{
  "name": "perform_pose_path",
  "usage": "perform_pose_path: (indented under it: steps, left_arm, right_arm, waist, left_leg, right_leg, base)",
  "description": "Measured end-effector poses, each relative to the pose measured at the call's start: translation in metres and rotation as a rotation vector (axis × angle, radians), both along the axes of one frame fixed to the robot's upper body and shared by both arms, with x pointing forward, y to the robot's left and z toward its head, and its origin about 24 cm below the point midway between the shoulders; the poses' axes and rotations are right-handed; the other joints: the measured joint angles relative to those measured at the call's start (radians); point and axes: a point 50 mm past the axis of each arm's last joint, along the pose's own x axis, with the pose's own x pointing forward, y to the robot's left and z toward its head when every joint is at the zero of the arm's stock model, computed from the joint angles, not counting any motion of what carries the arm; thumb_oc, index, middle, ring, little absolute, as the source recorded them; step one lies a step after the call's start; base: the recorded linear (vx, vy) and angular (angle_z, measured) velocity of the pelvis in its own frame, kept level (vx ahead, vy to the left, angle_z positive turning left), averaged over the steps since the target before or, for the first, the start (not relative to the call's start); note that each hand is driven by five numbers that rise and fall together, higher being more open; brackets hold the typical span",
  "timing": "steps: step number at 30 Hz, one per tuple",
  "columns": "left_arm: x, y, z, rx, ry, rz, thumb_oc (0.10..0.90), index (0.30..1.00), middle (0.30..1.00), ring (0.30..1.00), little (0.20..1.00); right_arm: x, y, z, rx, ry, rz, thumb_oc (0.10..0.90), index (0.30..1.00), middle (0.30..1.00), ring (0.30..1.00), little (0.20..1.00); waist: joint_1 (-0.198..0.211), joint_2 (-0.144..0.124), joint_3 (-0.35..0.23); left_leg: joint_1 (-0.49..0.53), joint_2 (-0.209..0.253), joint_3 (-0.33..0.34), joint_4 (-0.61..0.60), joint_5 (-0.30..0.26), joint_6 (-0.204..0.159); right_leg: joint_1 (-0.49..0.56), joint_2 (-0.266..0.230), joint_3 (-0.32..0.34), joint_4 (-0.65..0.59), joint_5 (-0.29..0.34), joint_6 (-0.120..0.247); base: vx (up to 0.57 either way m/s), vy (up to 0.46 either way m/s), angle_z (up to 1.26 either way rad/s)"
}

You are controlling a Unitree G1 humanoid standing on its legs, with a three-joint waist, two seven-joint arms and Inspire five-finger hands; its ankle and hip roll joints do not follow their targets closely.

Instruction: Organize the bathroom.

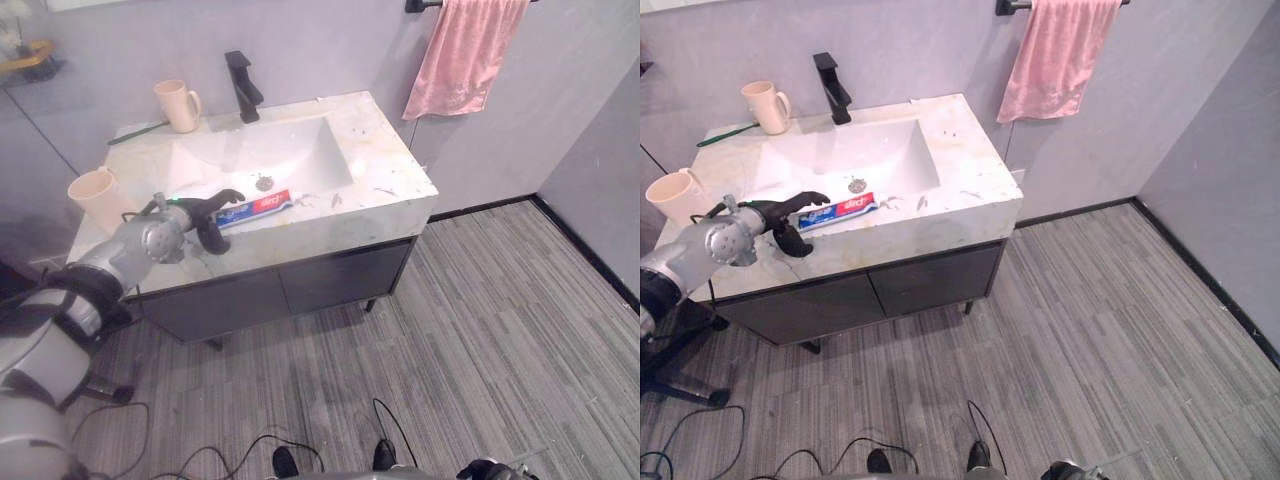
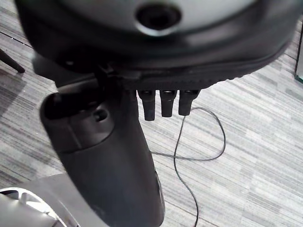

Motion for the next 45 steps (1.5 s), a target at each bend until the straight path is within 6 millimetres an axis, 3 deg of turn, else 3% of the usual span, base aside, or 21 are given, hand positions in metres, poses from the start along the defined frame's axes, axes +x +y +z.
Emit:
perform_pose_path:
  steps: [19, 20, 21, 23, 24, 42, 43, 44, 45]
  left_arm:
    - [-0.0002, 0.004, -0.0011, 0.004, 0.001, 0.014, 0.8, 0.9, 0.9, 0.9, 0.9]
    - [-0.0002, 0.004, -0.0011, 0.004, 0.001, 0.014, 0.736, 0.804, 0.804, 0.804, 0.804]
    - [-0.0002, 0.004, -0.001, 0.004, 0.001, 0.014, 0.621, 0.632, 0.632, 0.632, 0.632]
    - [-0.0005, 0.0042, -0.002, 0.005, 0.004, 0.014, 0.535, 0.502, 0.502, 0.502, 0.502]
    - [-0.0013, 0.0045, -0.004, 0.002, 0.005, 0.015, 0.4, 0.3, 0.3, 0.3, 0.3]
    - [-0.0025, 0.0071, -0.0053, 0.024, -0.033, 0.024, 0.4, 0.3, 0.3, 0.3, 0.3]
    - [-0.003, 0.0078, -0.0057, 0.018, -0.035, 0.026, 0.731, 0.796, 0.796, 0.796, 0.796]
    - [-0.003, 0.0077, -0.0056, 0.017, -0.035, 0.026, 0.8, 0.9, 0.9, 0.9, 0.9]
    - [-0.003, 0.0076, -0.0057, 0.017, -0.035, 0.026, 0.8, 0.9, 0.9, 0.9, 0.9]
  right_arm:
    - [-0.0072, -0.0006, -0.0015, -0.002, 0.02, -0.003, 0.8, 0.9, 0.9, 0.9, 0.9]
    - [-0.0071, -0.0006, -0.0015, -0.002, 0.02, -0.003, 0.8, 0.9, 0.9, 0.9, 0.9]
    - [-0.0069, -0.0006, -0.0014, -0.002, 0.02, -0.003, 0.8, 0.9, 0.9, 0.9, 0.9]
    - [-0.007, -0.0006, -0.0014, -0.002, 0.02, -0.003, 0.8, 0.9, 0.9, 0.9, 0.9]
    - [-0.0072, -0.0006, -0.0015, -0.002, 0.021, -0.003, 0.8, 0.9, 0.9, 0.9, 0.9]
    - [-0.0079, -0.0004, -0.0016, -0.003, 0.031, -0.004, 0.8, 0.9, 0.9, 0.9, 0.9]
    - [-0.0077, -0.0003, -0.0016, -0.003, 0.03, -0.003, 0.8, 0.9, 0.9, 0.9, 0.9]
    - [-0.0077, -0.0003, -0.0016, -0.003, 0.031, -0.003, 0.8, 0.9, 0.9, 0.9, 0.9]
    - [-0.0079, -0.0003, -0.0016, -0.003, 0.031, -0.003, 0.8, 0.9, 0.9, 0.9, 0.9]
  waist:
    - [-0.001, 0.0, 0.0]
    - [-0.001, 0.0, 0.0]
    - [-0.001, 0.0, 0.0]
    - [0.0, 0.0, 0.0]
    - [0.001, 0.0, 0.0]
    - [0.0, 0.001, -0.001]
    - [0.0, 0.001, -0.001]
    - [0.0, 0.001, -0.001]
    - [0.0, 0.001, -0.001]
  left_leg:
    - [-0.002, 0.006, 0.001, 0.0, 0.002, 0.0]
    - [-0.002, 0.006, 0.001, 0.0, 0.002, 0.0]
    - [-0.002, 0.006, 0.001, 0.0, 0.002, 0.0]
    - [-0.002, 0.007, 0.001, 0.0, 0.003, 0.0]
    - [-0.002, 0.008, 0.001, 0.0, 0.003, 0.0]
    - [-0.002, 0.015, 0.001, 0.0, 0.009, -0.005]
    - [-0.002, 0.015, 0.001, 0.0, 0.009, -0.005]
    - [-0.002, 0.015, 0.001, 0.0, 0.009, -0.005]
    - [-0.002, 0.015, 0.001, 0.0, 0.009, -0.005]
  right_leg:
    - [-0.003, 0.002, 0.001, 0.0, 0.0, 0.0]
    - [-0.003, 0.002, 0.001, 0.0, 0.0, 0.0]
    - [-0.002, 0.002, 0.001, 0.0, 0.0, 0.0]
    - [-0.002, 0.003, 0.001, 0.0, 0.0, 0.0]
    - [-0.002, 0.004, 0.0, 0.0, 0.0, 0.0]
    - [-0.002, 0.01, 0.001, 0.0, 0.002, -0.002]
    - [-0.002, 0.01, 0.001, 0.0, 0.002, -0.002]
    - [-0.002, 0.011, 0.001, 0.0, 0.002, -0.002]
    - [-0.002, 0.011, 0.001, 0.0, 0.002, -0.002]
  base:
    - [0.0, 0.0, 0.0]
    - [0.0, 0.0, 0.0]
    - [0.0, 0.0, 0.0]
    - [0.0, 0.0, 0.0]
    - [0.0, 0.0, 0.0]
    - [0.0, 0.0, 0.0]
    - [0.0, 0.0, 0.0]
    - [0.0, 0.0, 0.0]
    - [0.0, 0.0, 0.0]
